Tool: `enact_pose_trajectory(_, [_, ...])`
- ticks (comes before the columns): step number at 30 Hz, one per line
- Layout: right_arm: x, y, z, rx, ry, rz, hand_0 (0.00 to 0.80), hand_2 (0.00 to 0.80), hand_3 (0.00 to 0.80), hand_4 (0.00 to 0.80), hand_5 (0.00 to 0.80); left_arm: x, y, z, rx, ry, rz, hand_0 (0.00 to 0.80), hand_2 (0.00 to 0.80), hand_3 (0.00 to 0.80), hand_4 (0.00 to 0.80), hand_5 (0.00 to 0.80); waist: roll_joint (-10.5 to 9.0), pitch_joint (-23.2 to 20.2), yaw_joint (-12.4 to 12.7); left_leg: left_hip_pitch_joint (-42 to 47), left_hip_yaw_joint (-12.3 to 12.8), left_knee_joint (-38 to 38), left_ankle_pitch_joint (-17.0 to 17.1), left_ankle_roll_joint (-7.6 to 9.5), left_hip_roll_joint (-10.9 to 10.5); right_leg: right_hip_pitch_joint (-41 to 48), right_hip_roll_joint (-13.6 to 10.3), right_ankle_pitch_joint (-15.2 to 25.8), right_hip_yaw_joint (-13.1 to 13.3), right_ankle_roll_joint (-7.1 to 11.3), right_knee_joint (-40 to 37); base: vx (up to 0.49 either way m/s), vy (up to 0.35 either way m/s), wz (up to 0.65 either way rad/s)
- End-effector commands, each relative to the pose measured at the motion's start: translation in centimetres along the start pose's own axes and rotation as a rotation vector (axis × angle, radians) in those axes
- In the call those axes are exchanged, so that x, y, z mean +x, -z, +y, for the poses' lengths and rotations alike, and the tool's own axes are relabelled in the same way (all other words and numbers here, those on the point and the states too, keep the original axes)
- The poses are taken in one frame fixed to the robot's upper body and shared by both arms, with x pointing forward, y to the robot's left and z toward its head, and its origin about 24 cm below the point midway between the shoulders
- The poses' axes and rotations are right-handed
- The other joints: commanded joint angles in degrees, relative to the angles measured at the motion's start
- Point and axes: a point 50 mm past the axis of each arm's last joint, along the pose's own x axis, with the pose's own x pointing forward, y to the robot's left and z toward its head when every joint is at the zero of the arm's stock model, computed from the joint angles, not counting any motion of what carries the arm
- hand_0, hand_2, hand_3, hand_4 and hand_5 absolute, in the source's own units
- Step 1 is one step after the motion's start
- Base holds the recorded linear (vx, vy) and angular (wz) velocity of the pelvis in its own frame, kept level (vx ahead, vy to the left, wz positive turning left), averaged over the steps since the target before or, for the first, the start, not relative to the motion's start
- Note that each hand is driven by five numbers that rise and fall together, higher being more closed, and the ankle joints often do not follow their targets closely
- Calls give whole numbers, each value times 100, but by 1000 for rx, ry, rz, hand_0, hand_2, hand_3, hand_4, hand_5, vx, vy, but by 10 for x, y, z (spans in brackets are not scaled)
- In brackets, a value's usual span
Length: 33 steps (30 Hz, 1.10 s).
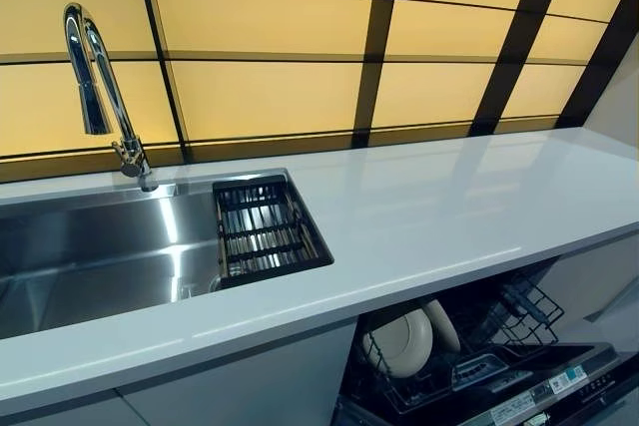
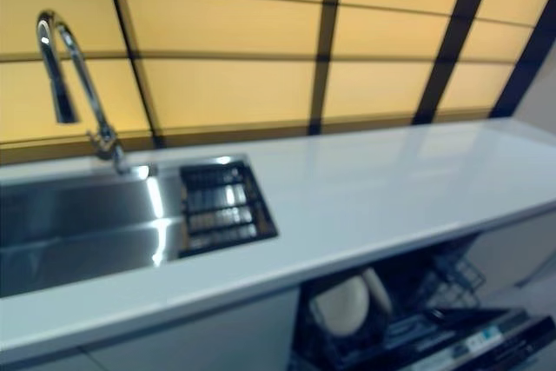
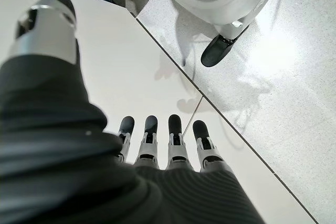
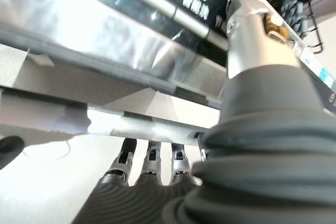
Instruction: Take plates into dishwasher
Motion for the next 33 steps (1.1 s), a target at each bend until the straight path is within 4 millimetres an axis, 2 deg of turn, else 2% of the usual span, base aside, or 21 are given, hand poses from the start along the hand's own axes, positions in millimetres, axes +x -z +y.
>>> enact_pose_trajectory(1, [0, -21, 140, 35, -485, -53, 0, 0, 0, 0, 0, 7, -28, -3, 23, 5, -65, 0, 0, 0, 0, 0, 197, -36, 631, -110, -294, 121, 48, -321, 377, 52, -42, -129, -379, -194, 431, 36, 10, -1])
enact_pose_trajectory(13, [-10, -26, 175, 26, -601, -75, 0, 0, 0, 0, 0, 6, -23, -12, 33, 21, -47, 0, 0, 0, 0, 0, 185, -82, 758, -81, -413, 124, 49, -324, 377, 109, -33, -167, -427, -236, 458, 33, 4, 6])
enact_pose_trajectory(19, [-24, -26, 201, -92, -791, -104, 0, 0, 0, 0, 0, 6, -24, -13, 43, 28, -46, 0, 0, 0, 0, 0, 185, -84, 811, -98, -487, 133, 62, -329, 361, 101, -29, -169, -448, -257, 470, 18, -2, 12])
enact_pose_trajectory(26, [-39, -24, 222, -276, -997, -115, 0, 0, 0, 0, 0, 6, -23, -13, 52, 35, -51, 0, 0, 0, 0, 0, 178, -96, 853, -107, -524, 133, 67, -335, 346, 97, -33, -183, -469, -265, 478, 8, -1, 7])
enact_pose_trajectory(33, [-45, -18, 230, -335, -1031, -100, 0, 0, 0, 0, 0, 5, -24, -13, 54, 38, -51, 0, 0, 0, 0, 0, 173, -100, 866, -120, -536, 138, 77, -333, 328, 113, -35, -193, -471, -264, 477, 0, 0, 0])
